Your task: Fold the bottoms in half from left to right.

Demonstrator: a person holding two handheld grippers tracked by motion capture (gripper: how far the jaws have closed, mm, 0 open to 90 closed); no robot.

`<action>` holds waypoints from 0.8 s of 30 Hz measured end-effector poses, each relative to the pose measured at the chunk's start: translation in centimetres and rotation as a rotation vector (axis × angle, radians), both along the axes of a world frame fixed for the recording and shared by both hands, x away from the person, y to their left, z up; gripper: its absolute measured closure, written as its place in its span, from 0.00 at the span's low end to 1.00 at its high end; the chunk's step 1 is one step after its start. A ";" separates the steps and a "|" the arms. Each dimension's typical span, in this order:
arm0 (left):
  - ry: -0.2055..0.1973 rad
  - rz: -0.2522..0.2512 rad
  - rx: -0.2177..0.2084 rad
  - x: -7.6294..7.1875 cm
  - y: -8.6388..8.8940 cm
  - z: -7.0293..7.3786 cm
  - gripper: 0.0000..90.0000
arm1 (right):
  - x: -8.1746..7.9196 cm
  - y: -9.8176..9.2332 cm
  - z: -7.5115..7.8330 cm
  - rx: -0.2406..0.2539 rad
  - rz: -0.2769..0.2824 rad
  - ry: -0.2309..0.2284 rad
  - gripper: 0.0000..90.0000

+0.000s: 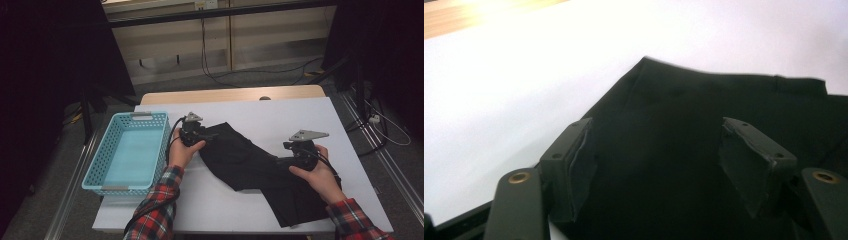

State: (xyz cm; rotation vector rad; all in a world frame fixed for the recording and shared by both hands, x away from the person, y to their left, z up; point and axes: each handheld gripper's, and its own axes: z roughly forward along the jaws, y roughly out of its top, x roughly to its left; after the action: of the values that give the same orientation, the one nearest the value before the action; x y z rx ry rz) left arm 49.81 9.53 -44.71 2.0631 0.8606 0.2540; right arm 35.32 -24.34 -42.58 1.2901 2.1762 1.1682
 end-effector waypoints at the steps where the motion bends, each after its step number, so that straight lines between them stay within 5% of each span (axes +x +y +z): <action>1: 0.009 -0.007 0.003 0.2 -0.3 -0.1 0.36 | -0.1 -0.1 0.0 0.002 -0.001 -0.002 0.26; 8: 0.006 -0.042 0.068 1.2 -1.9 -1.1 0.53 | -0.2 -0.6 0.1 0.010 -0.014 -0.004 0.26; 10: -0.014 -0.061 0.098 1.1 -2.1 -1.2 0.61 | -0.2 -0.6 0.1 0.011 -0.012 -0.001 0.26; 16: 0.029 -0.082 0.111 0.7 -1.9 -0.7 0.97 | -0.2 -0.7 0.0 0.012 -0.015 -0.001 0.25; 19: 0.021 -0.080 0.116 0.4 -1.6 -0.5 0.98 | -0.1 -0.6 -0.1 0.008 -0.014 0.002 0.25; 24: 0.001 -0.061 0.065 0.0 -0.6 0.6 0.98 | 0.0 -0.5 -0.1 0.011 -0.011 -0.001 0.25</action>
State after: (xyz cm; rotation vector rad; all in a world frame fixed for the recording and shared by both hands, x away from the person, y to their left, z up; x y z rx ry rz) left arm 49.83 8.93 -44.14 2.1465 0.7977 0.2501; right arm 35.28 -24.85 -42.66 1.3047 2.1624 1.1782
